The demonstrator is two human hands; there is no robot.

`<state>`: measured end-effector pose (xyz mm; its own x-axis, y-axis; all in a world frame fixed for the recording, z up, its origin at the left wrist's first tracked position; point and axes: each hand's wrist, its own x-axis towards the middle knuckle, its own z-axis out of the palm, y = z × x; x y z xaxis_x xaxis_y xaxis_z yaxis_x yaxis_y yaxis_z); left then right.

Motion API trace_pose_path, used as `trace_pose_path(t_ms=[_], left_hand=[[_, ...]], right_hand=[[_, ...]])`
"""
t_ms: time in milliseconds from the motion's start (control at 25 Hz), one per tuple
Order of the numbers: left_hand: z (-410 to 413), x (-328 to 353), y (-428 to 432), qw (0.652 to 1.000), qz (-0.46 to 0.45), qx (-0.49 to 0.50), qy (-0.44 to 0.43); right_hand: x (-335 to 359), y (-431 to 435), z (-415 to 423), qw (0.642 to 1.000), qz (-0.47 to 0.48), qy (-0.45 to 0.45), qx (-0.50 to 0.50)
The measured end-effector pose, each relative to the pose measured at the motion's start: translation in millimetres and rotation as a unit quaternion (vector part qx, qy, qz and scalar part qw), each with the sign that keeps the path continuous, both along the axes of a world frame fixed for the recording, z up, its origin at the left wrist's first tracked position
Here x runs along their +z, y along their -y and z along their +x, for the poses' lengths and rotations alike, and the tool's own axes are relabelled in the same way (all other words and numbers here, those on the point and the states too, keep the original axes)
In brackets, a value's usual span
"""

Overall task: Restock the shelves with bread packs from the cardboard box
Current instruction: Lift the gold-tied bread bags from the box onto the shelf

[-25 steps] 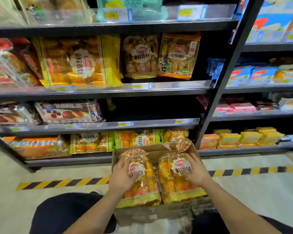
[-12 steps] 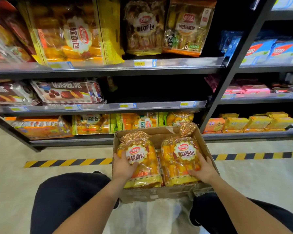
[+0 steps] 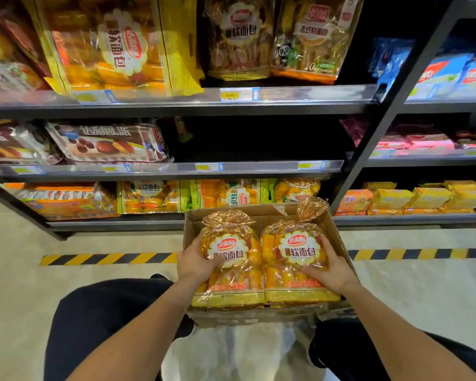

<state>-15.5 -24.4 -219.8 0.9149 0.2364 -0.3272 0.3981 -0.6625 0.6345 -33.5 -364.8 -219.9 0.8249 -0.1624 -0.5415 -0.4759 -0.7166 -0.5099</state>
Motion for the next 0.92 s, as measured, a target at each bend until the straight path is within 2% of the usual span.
trace_pose_path(t_ms=[120, 200, 400, 480, 600, 720, 920], left_hand=[[-5.9, -2.5, 5.1, 0.998, -0.049, -0.033, 0.029], [-9.0, -7.2, 6.8, 0.997, -0.046, -0.049, 0.045], [-8.3, -8.5, -2.9, 0.993, -0.081, -0.082, -0.030], [-9.5, -2.1, -1.9, 0.988, -0.062, -0.133, -0.048], [-14.2, 0.7, -0.6, 0.979, 0.012, -0.197, -0.051], [-18.6, 10.2, -2.6, 0.979, 0.025, -0.203, -0.014], [-19.8, 37.0, 5.0, 0.983, 0.031, -0.163, 0.076]], right_hand=[[1.3, 3.9, 3.5, 1.000, 0.002, 0.010, 0.003], [1.5, 5.6, 4.3, 1.000, 0.011, 0.021, 0.020], [9.0, 3.4, 3.2, 0.995, 0.027, 0.032, 0.094], [13.3, 2.0, 1.4, 0.991, -0.005, 0.035, 0.130], [16.9, 2.2, 1.7, 0.976, -0.087, 0.013, 0.198], [27.4, -5.6, 2.8, 0.972, -0.140, 0.029, 0.185], [59.7, -20.5, -3.5, 0.963, -0.177, 0.164, 0.119]])
